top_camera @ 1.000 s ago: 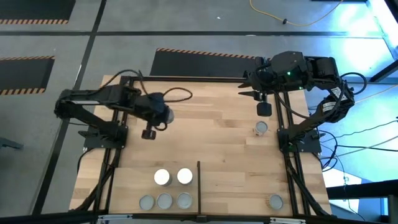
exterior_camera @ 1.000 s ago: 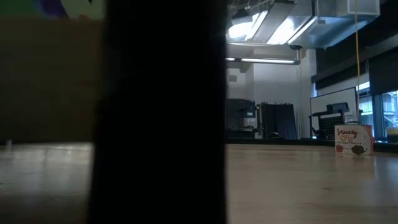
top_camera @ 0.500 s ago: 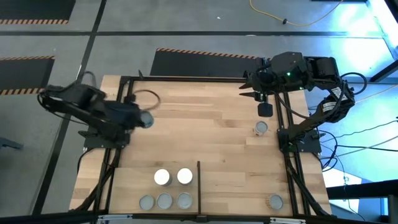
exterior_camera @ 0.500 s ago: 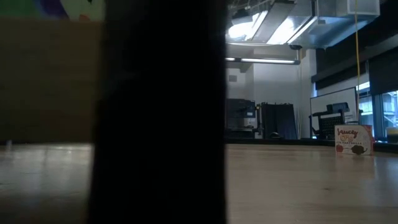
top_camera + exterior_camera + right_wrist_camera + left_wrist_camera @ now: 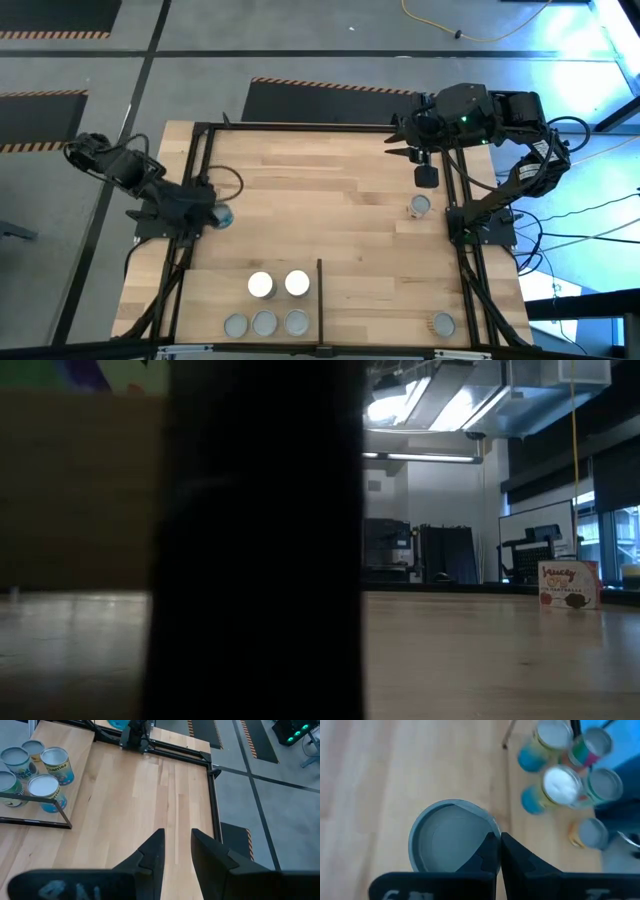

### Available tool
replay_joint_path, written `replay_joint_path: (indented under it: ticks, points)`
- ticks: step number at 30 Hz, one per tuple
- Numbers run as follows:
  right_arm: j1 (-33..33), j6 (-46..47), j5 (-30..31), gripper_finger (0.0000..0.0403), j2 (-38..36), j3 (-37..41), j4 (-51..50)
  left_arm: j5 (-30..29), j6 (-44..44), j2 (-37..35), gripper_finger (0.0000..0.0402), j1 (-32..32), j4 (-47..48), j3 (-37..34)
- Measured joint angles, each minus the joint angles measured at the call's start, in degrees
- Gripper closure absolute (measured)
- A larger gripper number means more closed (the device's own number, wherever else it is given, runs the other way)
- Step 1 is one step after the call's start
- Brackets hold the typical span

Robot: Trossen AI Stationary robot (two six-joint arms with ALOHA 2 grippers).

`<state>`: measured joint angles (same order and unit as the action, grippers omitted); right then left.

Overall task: Pick and place cans onto a shelf
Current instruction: Put the canned tuna on the shelf

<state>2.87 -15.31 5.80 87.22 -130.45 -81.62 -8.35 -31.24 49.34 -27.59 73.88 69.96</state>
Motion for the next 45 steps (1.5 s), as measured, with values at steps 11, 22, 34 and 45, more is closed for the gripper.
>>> replay_joint_path:
  ticks: [11, 22, 34, 45]
  points:
    - [0.0, 0.01, 0.02, 0.0307, 0.0, 0.0, 0.02, 3.13, -16.67, 0.15, 0.0401, -15.49, -7.03, -4.71]
    - [0.0, 0.02, 0.02, 0.0307, 0.0, 0.0, 0.13, -1.33, -32.48, 4.21, 0.0401, -30.54, -20.58, -13.31]
    - [0.0, 0.04, 0.02, 0.0307, 0.0, 0.0, 0.9, -9.51, -49.14, 14.66, 0.0401, -45.51, -27.11, -15.16]
    - [0.0, 0.04, 0.04, 0.0307, 0.0, 0.0, 0.87, -15.97, -57.24, 26.12, 0.0401, -51.42, -36.17, -15.16]
